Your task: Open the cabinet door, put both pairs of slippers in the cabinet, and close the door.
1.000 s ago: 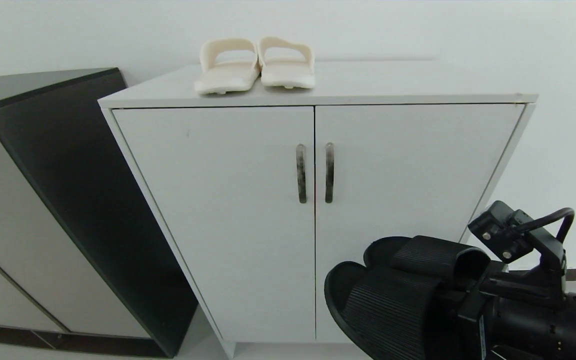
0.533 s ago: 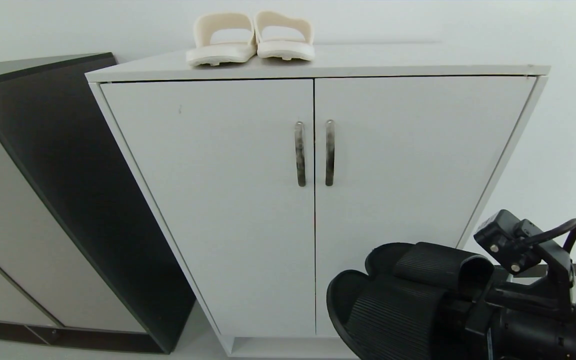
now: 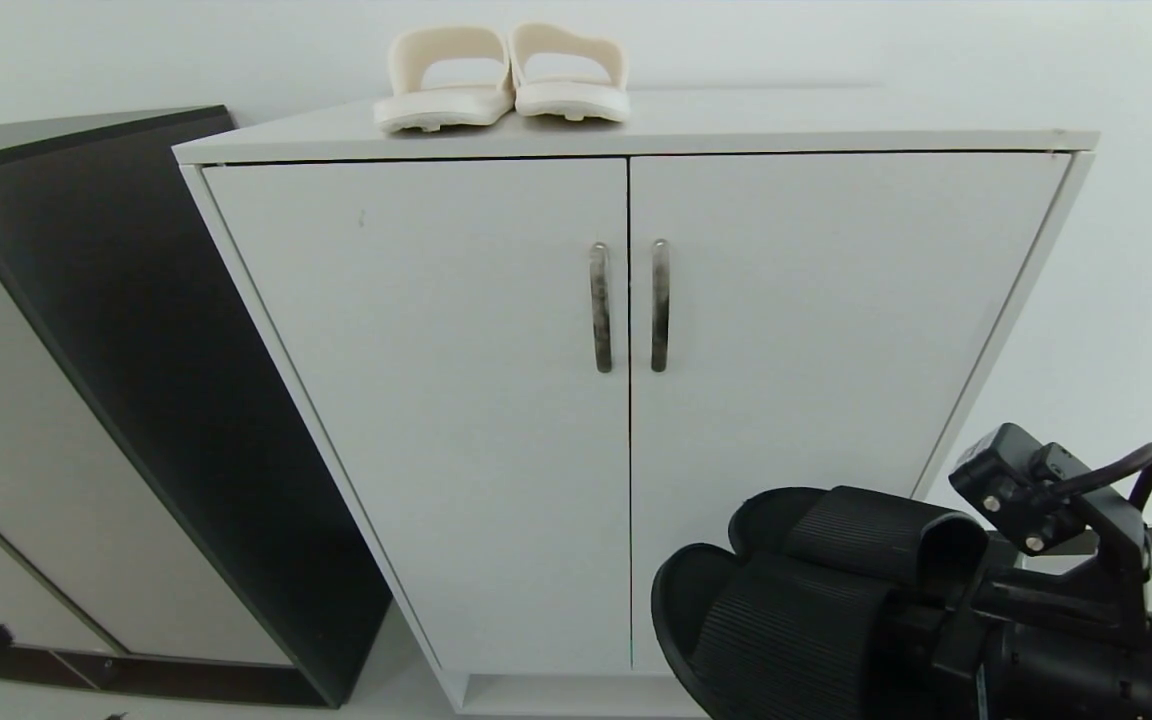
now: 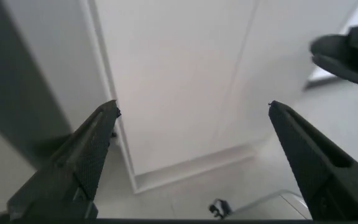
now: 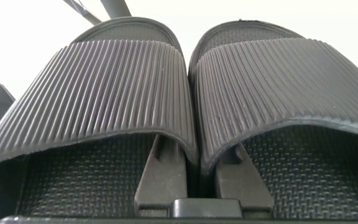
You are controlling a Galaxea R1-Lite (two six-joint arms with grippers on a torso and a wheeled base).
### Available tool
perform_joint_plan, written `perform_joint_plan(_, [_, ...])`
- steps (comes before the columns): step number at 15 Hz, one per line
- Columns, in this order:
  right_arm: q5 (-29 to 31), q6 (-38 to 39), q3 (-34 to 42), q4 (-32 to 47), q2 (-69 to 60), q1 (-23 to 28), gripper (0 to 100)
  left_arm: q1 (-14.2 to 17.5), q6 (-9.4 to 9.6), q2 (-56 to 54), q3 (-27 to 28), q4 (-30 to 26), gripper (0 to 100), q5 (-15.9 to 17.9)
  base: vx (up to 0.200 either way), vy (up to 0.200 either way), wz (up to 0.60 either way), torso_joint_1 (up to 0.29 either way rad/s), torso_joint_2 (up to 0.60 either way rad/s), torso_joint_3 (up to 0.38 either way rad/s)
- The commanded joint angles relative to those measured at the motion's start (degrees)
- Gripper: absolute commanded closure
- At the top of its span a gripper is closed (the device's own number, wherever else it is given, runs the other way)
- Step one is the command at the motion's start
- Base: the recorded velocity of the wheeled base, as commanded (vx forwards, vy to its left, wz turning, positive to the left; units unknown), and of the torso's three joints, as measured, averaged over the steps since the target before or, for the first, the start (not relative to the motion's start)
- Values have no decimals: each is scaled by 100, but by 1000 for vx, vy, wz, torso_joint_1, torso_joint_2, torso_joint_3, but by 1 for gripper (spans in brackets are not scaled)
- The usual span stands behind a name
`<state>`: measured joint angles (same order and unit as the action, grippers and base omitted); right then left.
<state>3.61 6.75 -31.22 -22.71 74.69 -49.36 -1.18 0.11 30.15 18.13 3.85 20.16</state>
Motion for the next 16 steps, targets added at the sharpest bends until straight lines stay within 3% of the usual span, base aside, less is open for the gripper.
perform_joint_plan(1, [17,-7,2,-14,-42,-30,100,-655,138,2144,789,467,0,726,0,0,0,0,0,0])
perform_joint_plan(3, [17,-7,11,-23,-78,-170,100,-1473,77,2645,1149,880,0,357,0,0,0,0,0,0])
perform_joint_plan(5, [17,-7,11,-32,-86,-170,100,-2483,-134,2988,1466,898,0,-338,0,0,0,0,0,0])
perform_joint_plan(7, [26,1,19,-32,-95,-170,100,-3274,-345,3331,1729,1091,0,-839,0,0,0,0,0,0])
perform_joint_plan(8, [26,1,11,-32,-95,-170,100,-3538,-363,3559,1861,1355,0,-1032,0,0,0,0,0,0])
perform_joint_plan(10, [43,-7,11,-32,-130,-170,100,-3828,-354,4157,2107,1997,0,-1102,0,0,0,0,0,0])
perform_joint_plan(14, [26,-174,37,-5,-315,-206,100,-3977,-363,4869,2854,2102,0,-883,0,0,0,0,0,0])
perform_joint_plan(16, [26,-192,72,-5,-245,-206,100,-3977,-380,5168,3215,2085,0,-426,0,0,0,0,0,0])
